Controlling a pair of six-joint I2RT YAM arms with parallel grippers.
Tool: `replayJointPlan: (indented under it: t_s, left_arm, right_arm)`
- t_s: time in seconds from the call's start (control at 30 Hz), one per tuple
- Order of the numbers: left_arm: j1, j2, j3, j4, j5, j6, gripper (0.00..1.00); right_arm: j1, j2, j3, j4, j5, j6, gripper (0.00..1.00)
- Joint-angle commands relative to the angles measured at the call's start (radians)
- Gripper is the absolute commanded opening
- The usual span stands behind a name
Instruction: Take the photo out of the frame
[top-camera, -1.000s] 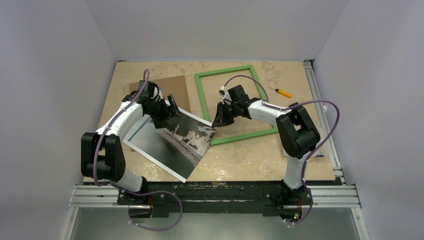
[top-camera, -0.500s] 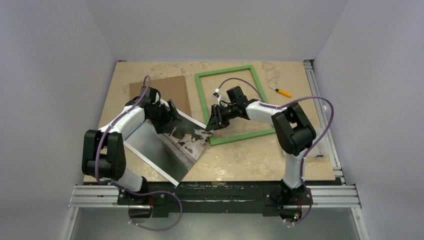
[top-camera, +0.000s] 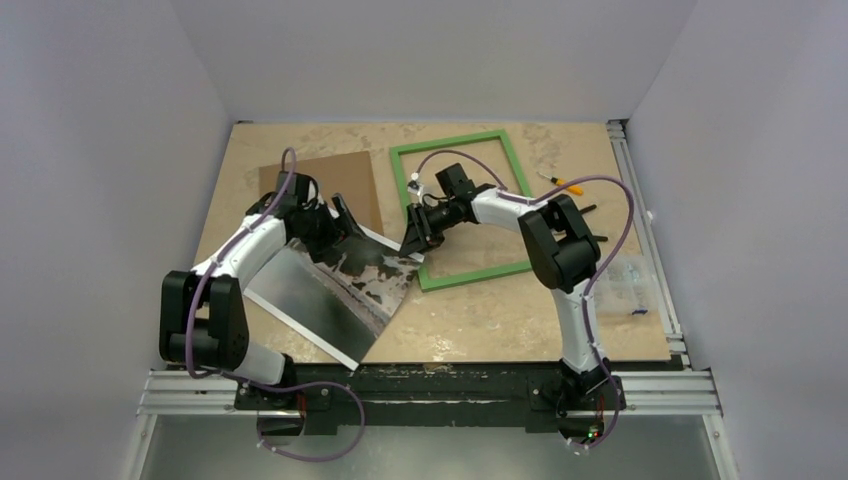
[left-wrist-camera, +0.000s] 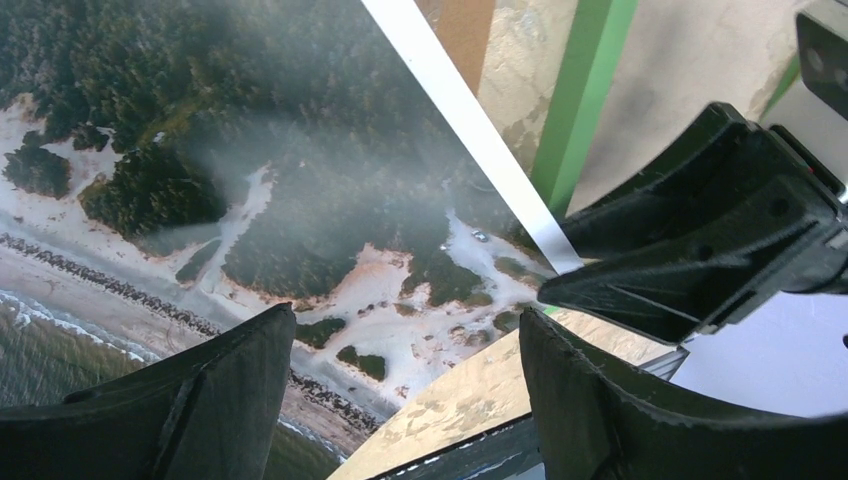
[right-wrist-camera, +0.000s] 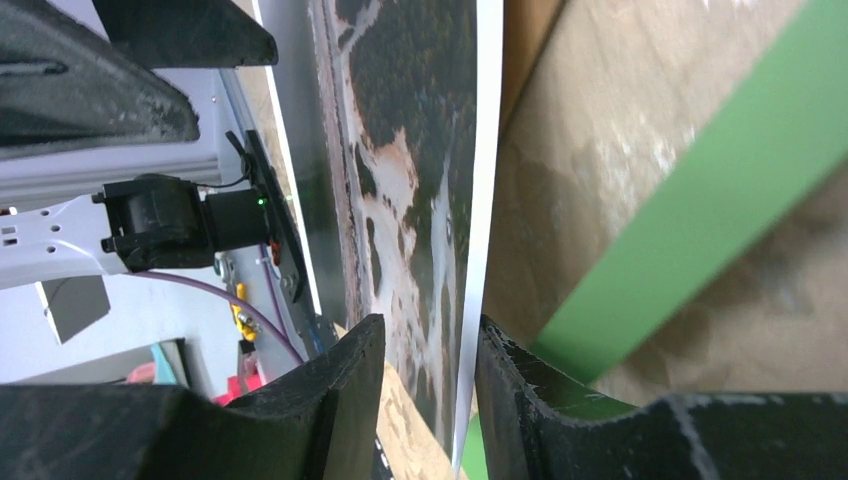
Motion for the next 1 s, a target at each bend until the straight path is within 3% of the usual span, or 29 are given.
replayJointPlan:
  t_s: [0.0,0.13,0.27,0.57,0.97]
  left_arm:
    - [-0.003,-0.068,0.002,0.023,0.006,-0.006,0.79]
    - [-0.003,-0.113,0.027,-0.004,-0.001,0.010,0.79]
    - [-0.003,-0.161,0.097,-0.075,-0.038,0.048,0.79]
    - [-0.003,-0.287,0.203,-0.153,-0.082,0.070,0.80]
    - [-0.003,-0.317,0.180,-0.144,-0.065,0.068,0.79]
  right_arm:
    - [0.023,0.039,0.113,-0.076,-0.049,-0.064,0.31]
    - [0.028,0.043,0.140,-0.068,-0.047,-0.036,0.20]
    - [0.027,0.012,0.129,0.023,-0.039,0.074,0.00]
    - [-0.024,-0.189,-0.121,0.381,0.218,0.527,0.00]
    - [-0.143,-0.371,-0.299,0.425,0.504,0.627,0.00]
